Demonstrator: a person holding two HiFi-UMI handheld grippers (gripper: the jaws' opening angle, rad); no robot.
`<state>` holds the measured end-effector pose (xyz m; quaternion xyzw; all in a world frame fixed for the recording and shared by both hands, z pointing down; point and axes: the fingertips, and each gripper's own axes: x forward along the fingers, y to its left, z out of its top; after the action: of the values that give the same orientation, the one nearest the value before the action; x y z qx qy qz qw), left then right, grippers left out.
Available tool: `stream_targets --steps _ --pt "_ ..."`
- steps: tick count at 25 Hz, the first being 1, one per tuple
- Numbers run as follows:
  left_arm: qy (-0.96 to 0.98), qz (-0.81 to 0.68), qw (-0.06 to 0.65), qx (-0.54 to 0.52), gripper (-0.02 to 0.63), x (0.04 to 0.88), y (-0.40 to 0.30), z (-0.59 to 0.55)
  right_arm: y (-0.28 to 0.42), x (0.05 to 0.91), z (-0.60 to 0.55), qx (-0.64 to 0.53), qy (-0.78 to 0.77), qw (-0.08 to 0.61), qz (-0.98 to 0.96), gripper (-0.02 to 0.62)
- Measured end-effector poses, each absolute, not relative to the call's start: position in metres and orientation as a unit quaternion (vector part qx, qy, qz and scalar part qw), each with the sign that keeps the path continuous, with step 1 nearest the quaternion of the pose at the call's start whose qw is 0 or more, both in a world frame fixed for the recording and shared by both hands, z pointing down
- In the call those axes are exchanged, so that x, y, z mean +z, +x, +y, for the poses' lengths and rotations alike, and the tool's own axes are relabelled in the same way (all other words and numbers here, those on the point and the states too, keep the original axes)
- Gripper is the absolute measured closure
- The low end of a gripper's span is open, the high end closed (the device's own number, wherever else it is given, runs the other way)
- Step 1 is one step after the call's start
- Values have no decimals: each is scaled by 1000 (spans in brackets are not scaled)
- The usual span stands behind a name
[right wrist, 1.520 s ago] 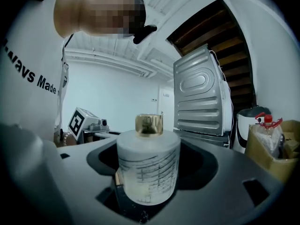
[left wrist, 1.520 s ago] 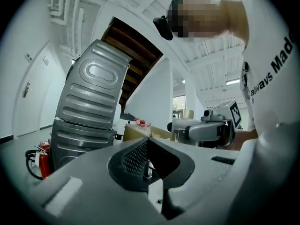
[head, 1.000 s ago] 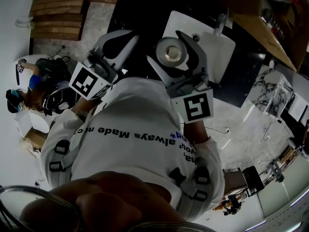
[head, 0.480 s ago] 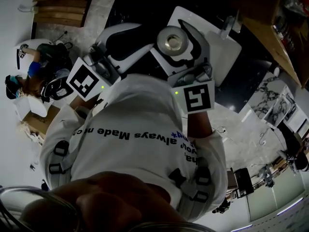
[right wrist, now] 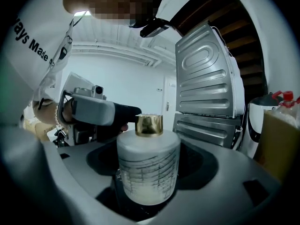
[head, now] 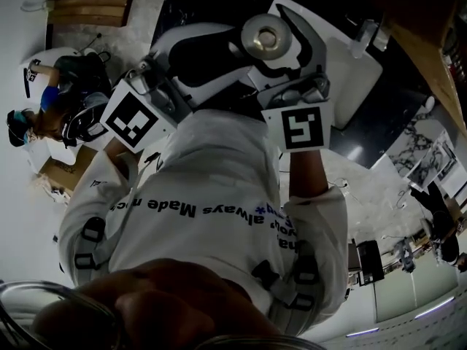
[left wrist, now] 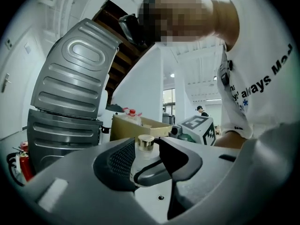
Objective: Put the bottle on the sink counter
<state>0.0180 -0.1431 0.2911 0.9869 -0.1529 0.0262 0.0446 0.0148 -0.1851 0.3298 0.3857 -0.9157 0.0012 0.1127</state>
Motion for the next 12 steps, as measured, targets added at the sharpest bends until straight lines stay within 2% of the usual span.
stream_targets --steps 12 --pt "982 -167 59 71 460 352 21 -166 -6 386 -196 15 365 136 -921 262"
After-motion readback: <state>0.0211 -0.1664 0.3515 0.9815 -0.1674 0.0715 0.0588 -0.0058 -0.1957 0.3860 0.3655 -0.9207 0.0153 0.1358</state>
